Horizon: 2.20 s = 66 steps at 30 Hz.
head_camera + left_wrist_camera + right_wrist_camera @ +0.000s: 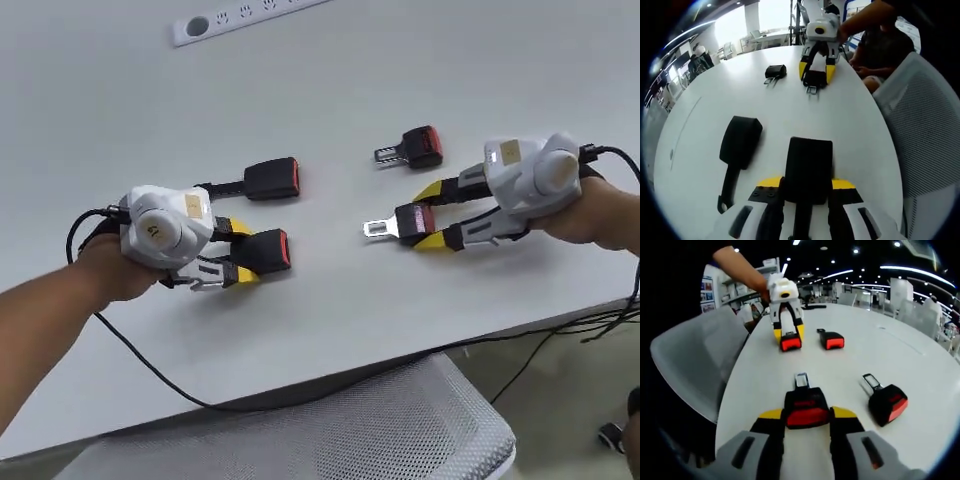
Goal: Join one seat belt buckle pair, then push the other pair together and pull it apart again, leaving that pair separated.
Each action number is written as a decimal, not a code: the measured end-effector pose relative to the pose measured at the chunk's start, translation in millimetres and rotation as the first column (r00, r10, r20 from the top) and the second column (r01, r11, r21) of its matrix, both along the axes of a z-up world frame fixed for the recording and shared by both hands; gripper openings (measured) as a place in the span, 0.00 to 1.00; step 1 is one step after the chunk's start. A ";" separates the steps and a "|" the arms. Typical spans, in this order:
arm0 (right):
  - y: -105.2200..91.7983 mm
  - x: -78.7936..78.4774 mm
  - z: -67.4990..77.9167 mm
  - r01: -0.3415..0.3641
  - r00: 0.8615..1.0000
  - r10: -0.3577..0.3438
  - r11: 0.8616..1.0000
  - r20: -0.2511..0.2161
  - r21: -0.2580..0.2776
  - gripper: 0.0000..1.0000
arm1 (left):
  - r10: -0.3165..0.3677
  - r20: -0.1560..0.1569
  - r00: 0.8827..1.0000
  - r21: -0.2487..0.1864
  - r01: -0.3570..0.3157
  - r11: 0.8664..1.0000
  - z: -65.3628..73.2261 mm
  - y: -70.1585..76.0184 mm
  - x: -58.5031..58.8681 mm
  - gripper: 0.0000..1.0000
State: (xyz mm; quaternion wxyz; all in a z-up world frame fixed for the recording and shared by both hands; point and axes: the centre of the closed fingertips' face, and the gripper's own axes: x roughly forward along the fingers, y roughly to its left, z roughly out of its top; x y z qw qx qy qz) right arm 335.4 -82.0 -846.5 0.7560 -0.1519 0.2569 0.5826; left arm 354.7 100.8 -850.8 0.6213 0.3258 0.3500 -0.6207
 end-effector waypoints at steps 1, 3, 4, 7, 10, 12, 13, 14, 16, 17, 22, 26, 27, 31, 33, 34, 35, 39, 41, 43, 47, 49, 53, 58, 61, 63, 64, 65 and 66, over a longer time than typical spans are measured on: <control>2.6 0.4 -0.1 0.002 1.000 -0.002 1.000 -0.002 0.003 0.34 | -0.001 -0.001 1.000 0.003 0.001 1.000 -0.1 0.1 0.1 0.34; 10.3 1.2 0.4 -0.004 1.000 0.004 1.000 0.001 0.013 0.34 | -0.001 -0.001 1.000 0.010 0.001 1.000 0.0 -0.3 0.1 0.34; 14.7 1.9 0.6 -0.007 1.000 0.007 1.000 0.005 0.016 0.34 | -0.001 -0.001 1.000 0.014 0.001 1.000 0.2 -0.7 0.2 0.34; 24.2 2.9 0.5 -0.006 1.000 0.006 1.000 0.005 0.024 0.34 | -0.005 0.001 1.000 0.024 0.005 1.000 0.2 -1.1 0.2 0.34; 32.4 2.2 1.3 -0.009 1.000 0.009 1.000 0.000 0.030 0.34 | -0.016 0.002 1.000 0.037 0.015 0.999 -0.2 -0.8 0.5 0.34; 39.1 3.5 1.8 -0.006 1.000 0.006 0.999 0.002 0.034 0.34 | -0.019 0.002 1.000 0.042 0.019 0.999 -0.3 -0.9 0.6 0.34; 43.9 4.0 1.7 -0.005 1.000 0.005 0.999 0.001 0.036 0.34 | -0.022 0.003 1.000 0.046 0.022 0.999 -0.3 -0.9 0.6 0.34; 44.7 4.2 1.3 -0.002 1.000 0.002 0.999 -0.002 0.034 0.34 | -0.022 0.003 1.000 0.047 0.022 0.999 -0.3 -0.9 0.5 0.34; 54.4 5.7 0.9 -0.003 1.000 0.003 0.999 0.001 0.035 0.34 | -0.024 0.003 1.000 0.051 0.023 0.998 -0.4 -0.8 0.6 0.34; 58.3 5.4 0.8 -0.004 1.000 0.004 0.999 -0.007 0.035 0.34 | -0.024 0.003 1.000 0.055 0.024 0.998 -0.5 -0.7 0.7 0.34; 74.4 12.1 1.1 -0.006 1.000 0.006 0.999 -0.003 0.036 0.34 | -0.038 0.004 0.999 0.063 0.038 0.997 -0.9 -1.0 1.1 0.34; 83.3 14.1 1.9 0.004 1.000 -0.004 0.999 -0.005 0.032 0.34 | -0.057 0.004 0.998 0.085 0.057 0.995 -1.4 -1.3 1.4 0.34; 85.0 14.2 2.2 0.004 1.000 -0.004 0.999 -0.006 0.032 0.34 | -0.060 0.004 0.998 0.088 0.059 0.994 -1.5 -1.4 1.5 0.34; 91.7 15.3 2.1 0.004 1.000 -0.004 1.000 -0.006 0.028 0.34 | -0.062 0.005 0.998 0.090 0.062 0.994 -1.7 -1.4 1.1 0.34; 95.6 16.0 2.0 0.012 1.000 -0.012 1.000 -0.012 0.028 0.34 | -0.063 0.006 0.998 0.089 0.063 0.994 -1.7 -1.4 1.0 0.34; 97.7 15.4 1.8 0.006 1.000 -0.006 1.000 -0.014 0.027 0.34 | -0.062 0.005 0.998 0.089 0.062 0.994 -1.8 -1.4 1.3 0.34; 100.1 15.0 1.3 0.003 1.000 -0.003 1.000 -0.016 0.026 0.34 | -0.063 0.006 0.998 0.088 0.063 0.994 -1.8 -1.4 1.4 0.34; 109.3 18.8 -1.8 -0.006 1.000 0.006 1.000 -0.006 0.006 0.34 | -0.075 0.009 0.997 0.084 0.074 0.994 -1.8 -1.4 1.2 0.34; 106.6 19.6 -3.2 -0.011 1.000 0.011 1.000 -0.008 0.002 0.34 | -0.073 0.009 0.997 0.079 0.072 0.994 -1.8 -1.6 1.2 0.34; 107.1 19.1 -3.7 -0.012 1.000 0.011 1.000 -0.011 -0.007 0.34 | -0.073 0.010 0.997 0.076 0.072 0.994 -1.8 -1.5 1.2 0.34; 111.5 19.2 -6.3 -0.007 1.000 0.007 1.000 -0.020 -0.017 0.34 | -0.085 0.017 0.996 0.080 0.083 0.993 -1.1 -2.2 -0.5 0.34; 114.8 19.4 -7.0 -0.007 1.000 0.006 1.000 -0.022 -0.023 0.34 | -0.084 0.017 0.996 0.082 0.082 0.993 -1.0 -2.1 -0.8 0.34; 120.9 20.4 -7.9 -0.005 1.000 0.004 1.000 -0.030 -0.029 0.34 | -0.092 0.019 0.996 0.081 0.091 0.993 -1.1 -1.5 -1.1 0.33; 126.0 20.7 -7.7 0.004 0.999 -0.006 0.999 -0.044 -0.033 0.34 | -0.125 0.020 0.992 0.079 0.123 0.989 -2.3 0.8 -0.1 0.33; 129.7 20.2 -8.1 0.008 0.999 -0.011 0.999 -0.053 -0.051 0.34 | -0.143 0.016 0.990 0.086 0.141 0.986 -2.9 1.8 -0.6 0.33; 128.3 20.9 -8.9 0.019 0.998 -0.023 0.998 -0.056 -0.061 0.34 | -0.142 0.015 0.990 0.089 0.140 0.986 -3.4 1.2 -0.4 0.33; 128.5 20.9 -9.0 0.023 0.998 -0.027 0.998 -0.055 -0.066 0.34 | -0.140 0.015 0.990 0.088 0.138 0.986 -3.3 1.2 -0.7 0.33; 129.0 21.1 -9.2 0.029 0.998 -0.033 0.997 -0.055 -0.074 0.34 | -0.139 0.015 0.990 0.083 0.137 0.987 -3.1 1.0 -0.6 0.33; 129.3 21.2 -9.2 0.032 0.998 -0.037 0.996 -0.055 -0.081 0.34 | -0.138 0.014 0.990 0.079 0.136 0.988 -3.0 0.9 -0.6 0.33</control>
